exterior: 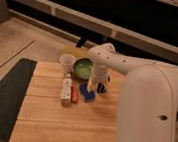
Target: Knock the eraser over
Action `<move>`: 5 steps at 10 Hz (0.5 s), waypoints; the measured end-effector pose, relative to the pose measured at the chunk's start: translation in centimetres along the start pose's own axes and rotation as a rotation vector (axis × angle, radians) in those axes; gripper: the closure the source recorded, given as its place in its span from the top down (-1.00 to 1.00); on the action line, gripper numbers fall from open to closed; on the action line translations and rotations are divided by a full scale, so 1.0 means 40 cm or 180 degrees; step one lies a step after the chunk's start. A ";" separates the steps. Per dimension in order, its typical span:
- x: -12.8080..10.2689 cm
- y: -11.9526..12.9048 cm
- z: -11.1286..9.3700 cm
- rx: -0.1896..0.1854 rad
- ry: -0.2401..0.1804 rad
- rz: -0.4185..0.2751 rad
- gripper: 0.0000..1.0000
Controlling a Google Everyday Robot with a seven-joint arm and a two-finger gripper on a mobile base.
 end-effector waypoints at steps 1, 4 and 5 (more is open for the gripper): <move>-0.007 -0.025 -0.007 -0.0052 -0.0072 -0.0160 0.30; -0.052 -0.080 -0.053 -0.0047 -0.0279 -0.0687 0.30; -0.082 -0.087 -0.071 -0.0035 -0.0364 -0.0934 0.30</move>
